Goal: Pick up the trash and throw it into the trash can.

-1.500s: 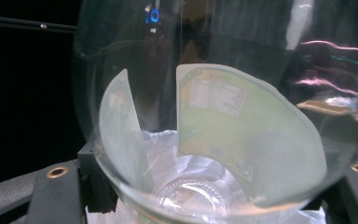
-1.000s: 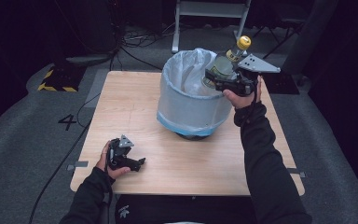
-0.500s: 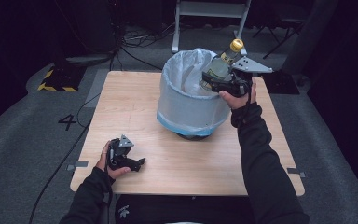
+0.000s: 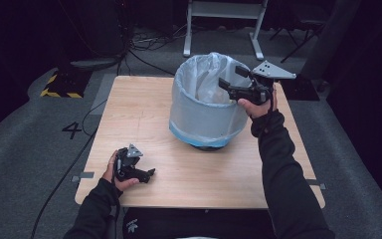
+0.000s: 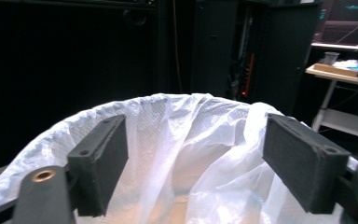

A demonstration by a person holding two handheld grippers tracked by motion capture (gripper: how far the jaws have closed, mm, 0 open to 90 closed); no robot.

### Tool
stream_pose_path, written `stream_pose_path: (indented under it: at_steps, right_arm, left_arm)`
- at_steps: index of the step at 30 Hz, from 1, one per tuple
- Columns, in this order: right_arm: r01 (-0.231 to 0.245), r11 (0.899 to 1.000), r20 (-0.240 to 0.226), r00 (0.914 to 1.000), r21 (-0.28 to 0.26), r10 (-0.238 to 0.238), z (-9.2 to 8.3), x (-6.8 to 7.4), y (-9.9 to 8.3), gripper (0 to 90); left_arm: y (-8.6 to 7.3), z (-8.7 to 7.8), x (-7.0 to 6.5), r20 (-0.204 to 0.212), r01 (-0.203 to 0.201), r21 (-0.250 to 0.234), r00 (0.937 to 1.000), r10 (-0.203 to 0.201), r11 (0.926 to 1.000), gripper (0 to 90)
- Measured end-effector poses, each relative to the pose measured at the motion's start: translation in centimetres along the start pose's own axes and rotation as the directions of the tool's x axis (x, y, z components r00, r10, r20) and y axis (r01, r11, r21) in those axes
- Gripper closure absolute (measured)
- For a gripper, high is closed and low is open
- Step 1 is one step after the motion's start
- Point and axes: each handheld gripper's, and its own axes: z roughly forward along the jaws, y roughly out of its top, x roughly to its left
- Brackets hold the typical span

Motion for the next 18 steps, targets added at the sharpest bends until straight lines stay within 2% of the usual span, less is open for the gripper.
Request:
stream_pose_path:
  at_steps: [1,4,11,18]
  right_arm:
    - [0.012,1.0,0.007,0.9999,0.003,-0.012,-0.1,0.0,0.0,20.6]
    - [0.033,0.999,0.003,0.9995,0.007,-0.033,-0.4,0.1,0.2,20.0]
    - [0.031,1.0,0.012,0.9995,-0.005,-0.031,-1.6,-0.4,0.3,19.4]
    - [0.029,1.0,0.031,0.9991,-0.006,-0.029,-3.5,-1.1,0.1,19.4]
  left_arm:
    - [0.0,0.0,0.0,-0.01,-0.003,-0.005,0.9999,0.003,1.0,0.2]
    - [0.0,0.0,0.0,0.0,0.0,-0.002,1.0,0.0,1.0,0.2]
    - [0.0,0.0,0.0,0.0,0.0,0.0,1.0,0.0,1.0,0.2]
    - [0.0,0.0,0.0,-0.004,-0.005,-0.002,1.0,0.005,1.0,0.2]
